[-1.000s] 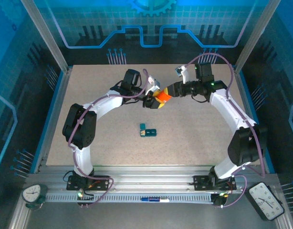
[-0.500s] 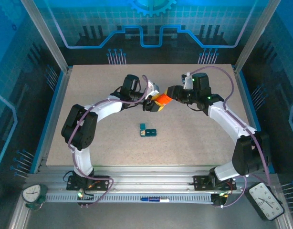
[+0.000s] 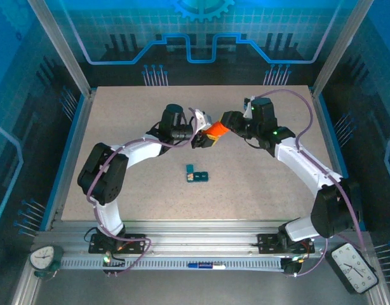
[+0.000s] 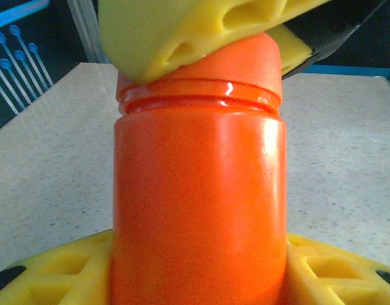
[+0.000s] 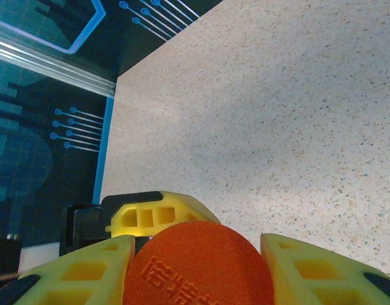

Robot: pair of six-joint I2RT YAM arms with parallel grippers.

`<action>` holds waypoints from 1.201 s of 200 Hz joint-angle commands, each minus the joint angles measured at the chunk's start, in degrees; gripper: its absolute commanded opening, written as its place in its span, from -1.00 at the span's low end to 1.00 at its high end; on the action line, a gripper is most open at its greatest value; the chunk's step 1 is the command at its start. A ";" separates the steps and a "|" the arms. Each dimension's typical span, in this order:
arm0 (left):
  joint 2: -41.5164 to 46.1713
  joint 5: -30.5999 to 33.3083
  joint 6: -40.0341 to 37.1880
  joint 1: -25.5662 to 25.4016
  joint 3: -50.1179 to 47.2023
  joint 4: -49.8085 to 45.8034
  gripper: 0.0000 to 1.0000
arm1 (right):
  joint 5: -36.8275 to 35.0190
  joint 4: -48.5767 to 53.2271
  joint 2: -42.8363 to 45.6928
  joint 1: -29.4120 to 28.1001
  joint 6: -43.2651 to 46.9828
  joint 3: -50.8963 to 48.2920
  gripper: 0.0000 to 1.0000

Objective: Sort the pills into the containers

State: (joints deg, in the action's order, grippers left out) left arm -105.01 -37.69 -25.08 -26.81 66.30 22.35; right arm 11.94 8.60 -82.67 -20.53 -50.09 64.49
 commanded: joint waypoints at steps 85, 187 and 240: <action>4.42 18.05 -13.21 -7.88 -6.16 24.21 -1.00 | 6.32 -1.55 -7.12 -3.55 -8.70 -0.33 -0.28; 2.17 20.53 -12.62 -9.32 -7.15 27.57 -1.00 | 7.91 -1.53 -8.55 -3.47 -9.39 1.29 -0.18; 1.73 19.95 -10.05 -8.27 -7.26 26.96 -1.00 | 8.75 0.30 -7.90 -1.76 -8.30 4.40 0.08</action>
State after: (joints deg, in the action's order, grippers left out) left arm -104.20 -10.74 -37.23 -32.12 57.23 36.97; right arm 11.55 6.50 -89.19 -20.53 -57.60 66.54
